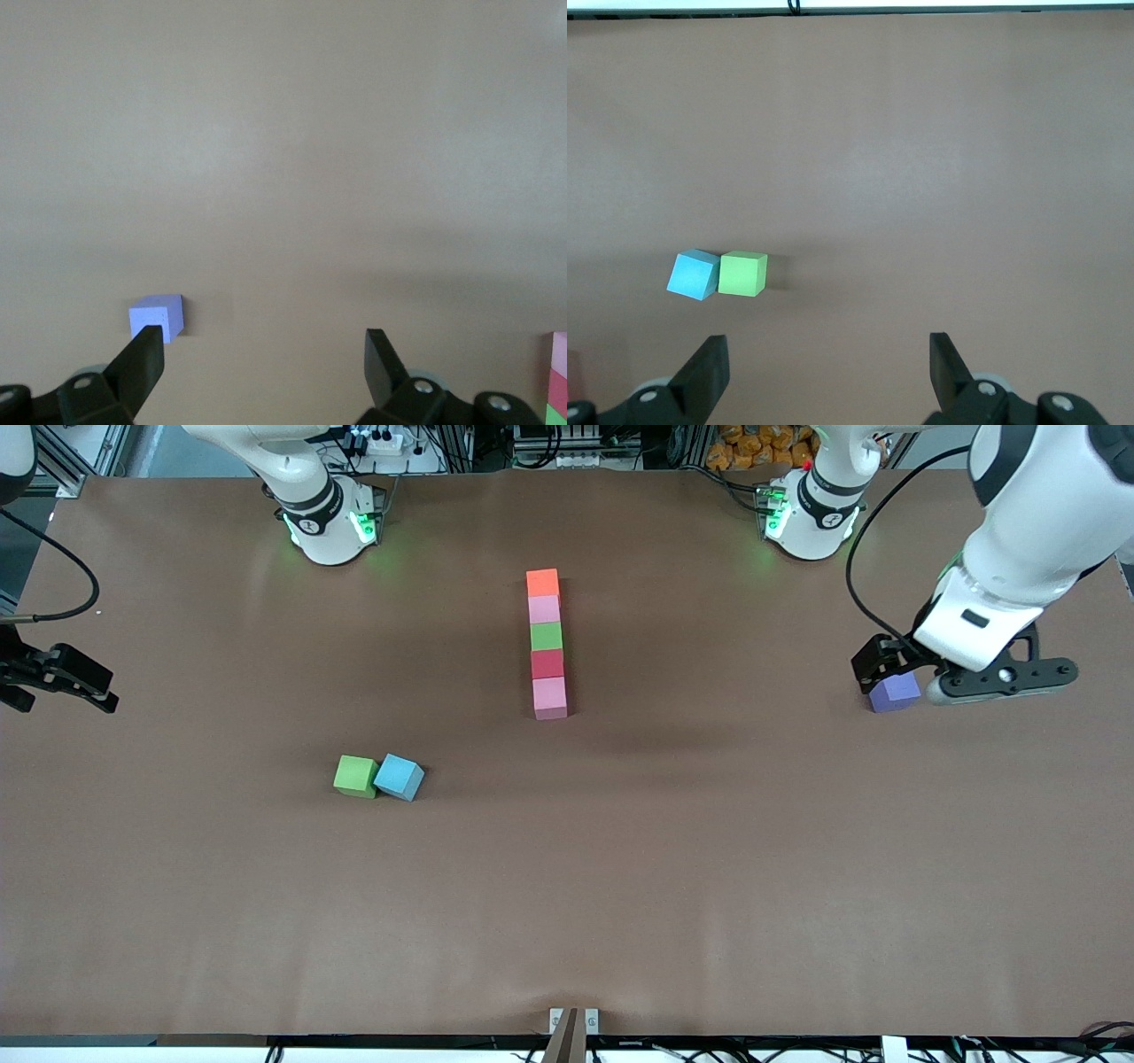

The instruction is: Arrange blocks into number 1

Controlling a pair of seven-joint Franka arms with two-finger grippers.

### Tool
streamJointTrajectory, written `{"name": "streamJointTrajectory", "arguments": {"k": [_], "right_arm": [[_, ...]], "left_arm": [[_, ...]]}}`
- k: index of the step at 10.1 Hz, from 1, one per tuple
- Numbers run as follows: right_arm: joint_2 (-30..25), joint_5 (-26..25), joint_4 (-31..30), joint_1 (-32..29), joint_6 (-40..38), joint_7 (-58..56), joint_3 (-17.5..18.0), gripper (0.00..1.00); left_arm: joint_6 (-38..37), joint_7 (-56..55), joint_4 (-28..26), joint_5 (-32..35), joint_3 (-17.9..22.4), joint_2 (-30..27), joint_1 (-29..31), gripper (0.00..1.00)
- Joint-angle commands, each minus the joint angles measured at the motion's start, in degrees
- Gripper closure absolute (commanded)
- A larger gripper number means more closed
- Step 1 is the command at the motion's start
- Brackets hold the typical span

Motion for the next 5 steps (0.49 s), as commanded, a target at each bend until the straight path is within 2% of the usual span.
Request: {"name": "streamJointTrajectory", "arguments": {"k": [1, 3, 5], "right_arm": [[0.3, 0.8, 0.8, -0.6, -0.8, 1.4, 0.8, 0.00], [0.4, 0.8, 0.8, -0.7, -0.8, 1.3, 0.7, 0.00], [0.5, 0.8, 0.9, -0.7, -0.8, 1.2, 0.7, 0.00]], "left_arm": [[-7.4, 6.7, 6.2, -1.6, 2.1, 0.1, -1.0, 0.00], [-14.0, 13.6, 9.9, -1.6, 2.6, 0.0, -0.5, 0.00], [-19.2, 15.3, 13.2, -6.1, 6.8, -0.1, -0.6, 0.00]]}}
